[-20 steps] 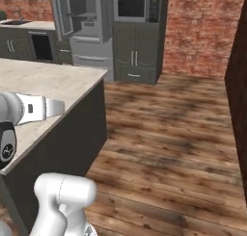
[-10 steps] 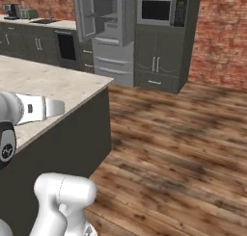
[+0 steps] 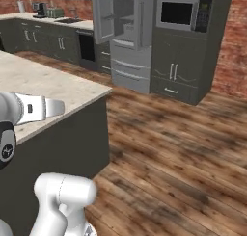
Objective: Gather the avocado and squash from the fridge and place them on a tray on the dining counter. Then gather the chicken drumsticks from the fridge and place them on the other tray.
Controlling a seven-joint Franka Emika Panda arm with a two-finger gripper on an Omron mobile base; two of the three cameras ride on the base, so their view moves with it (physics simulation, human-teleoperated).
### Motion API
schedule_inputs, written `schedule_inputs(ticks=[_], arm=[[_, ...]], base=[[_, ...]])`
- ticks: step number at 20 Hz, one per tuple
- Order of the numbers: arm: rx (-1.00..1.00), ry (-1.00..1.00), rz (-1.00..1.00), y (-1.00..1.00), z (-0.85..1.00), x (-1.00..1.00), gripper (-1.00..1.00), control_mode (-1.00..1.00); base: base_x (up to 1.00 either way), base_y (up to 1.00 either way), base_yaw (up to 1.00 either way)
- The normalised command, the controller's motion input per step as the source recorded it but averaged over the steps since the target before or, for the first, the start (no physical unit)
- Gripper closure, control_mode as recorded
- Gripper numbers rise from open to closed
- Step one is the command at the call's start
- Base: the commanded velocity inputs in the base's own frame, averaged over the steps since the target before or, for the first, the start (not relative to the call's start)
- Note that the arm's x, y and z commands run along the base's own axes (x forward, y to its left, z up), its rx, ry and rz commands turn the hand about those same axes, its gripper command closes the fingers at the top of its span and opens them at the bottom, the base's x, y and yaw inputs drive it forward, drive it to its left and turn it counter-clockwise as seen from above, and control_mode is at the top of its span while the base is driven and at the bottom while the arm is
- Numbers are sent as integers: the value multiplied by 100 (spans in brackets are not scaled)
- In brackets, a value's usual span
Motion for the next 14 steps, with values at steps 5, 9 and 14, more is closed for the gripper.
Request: schedule_inputs(ticks=[5, 9, 14], arm=[[0, 0, 0, 0, 0, 0, -100, 100], [0, 0, 0, 0, 0, 0, -100, 100], [0, 0, 0, 0, 0, 0, -100, 100]], base=[[61, -74, 32], [61, -77, 31], [60, -78, 31]])
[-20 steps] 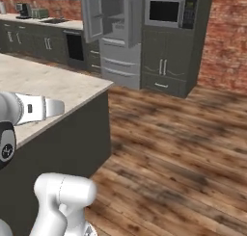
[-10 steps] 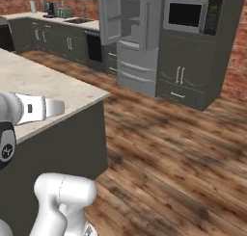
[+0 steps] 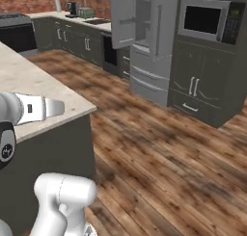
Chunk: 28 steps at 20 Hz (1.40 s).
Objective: Gather the avocado and squash from the fridge and place them on a tray on the dining counter. Then gather the chicken drumsticks from the fridge and place them on the other tray.
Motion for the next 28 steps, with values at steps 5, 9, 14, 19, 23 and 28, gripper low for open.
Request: schedule_inputs(ticks=[5, 9, 14, 19, 23, 28], arm=[[0, 0, 0, 0, 0, 0, -100, 100], [0, 0, 0, 0, 0, 0, -100, 100], [0, 0, 0, 0, 0, 0, -100, 100], [0, 0, 0, 0, 0, 0, -100, 100], [0, 0, 0, 0, 0, 0, -100, 100], [0, 0, 0, 0, 0, 0, -100, 100]], base=[[59, -80, 30], [59, -80, 30], [59, -79, 30], [60, -79, 30], [72, -75, 27], [79, -63, 24]])
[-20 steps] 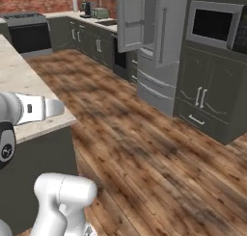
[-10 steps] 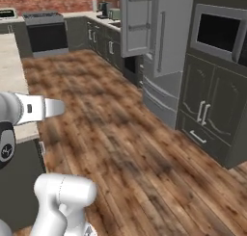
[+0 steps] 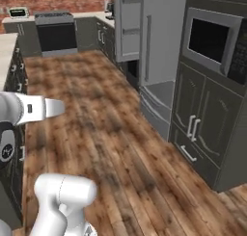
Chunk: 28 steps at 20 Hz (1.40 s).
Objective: Gather the avocado and squash from the fridge and place them on a tray on the dining counter. Then gather the chicken drumsticks from the fridge and place them on the other tray.
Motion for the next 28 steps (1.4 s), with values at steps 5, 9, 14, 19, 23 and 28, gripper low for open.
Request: schedule_inputs(ticks=[5, 9, 14, 19, 23, 28], arm=[[0, 0, 0, 0, 0, 0, -100, 100], [0, 0, 0, 0, 0, 0, -100, 100], [0, 0, 0, 0, 0, 0, -100, 100], [0, 0, 0, 0, 0, 0, -100, 100], [0, 0, 0, 0, 0, 0, -100, 100], [0, 0, 0, 0, 0, 0, -100, 100]], base=[[96, -28, 17], [100, -12, 18], [100, -9, 22], [100, -2, 17], [100, 0, 9], [79, 6, -6]])
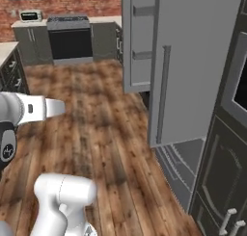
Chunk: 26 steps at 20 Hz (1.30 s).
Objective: Gather the avocado and squash from the fridge and place them on a tray on the dining counter. Then gather the chicken drumsticks from the fridge and place them on the other tray.
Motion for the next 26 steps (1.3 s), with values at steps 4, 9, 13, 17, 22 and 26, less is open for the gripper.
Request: schedule_inputs(ticks=[4, 9, 13, 17, 22, 26], arm=[[0, 0, 0, 0, 0, 0, -100, 100], [0, 0, 0, 0, 0, 0, -100, 100], [0, 0, 0, 0, 0, 0, -100, 100], [0, 0, 0, 0, 0, 0, -100, 100], [0, 0, 0, 0, 0, 0, -100, 100], [0, 0, 0, 0, 0, 0, -100, 100]], base=[[65, 24, -23], [58, 32, -33], [51, 30, -35], [51, 28, -35], [48, 26, -34], [47, 27, -35]])
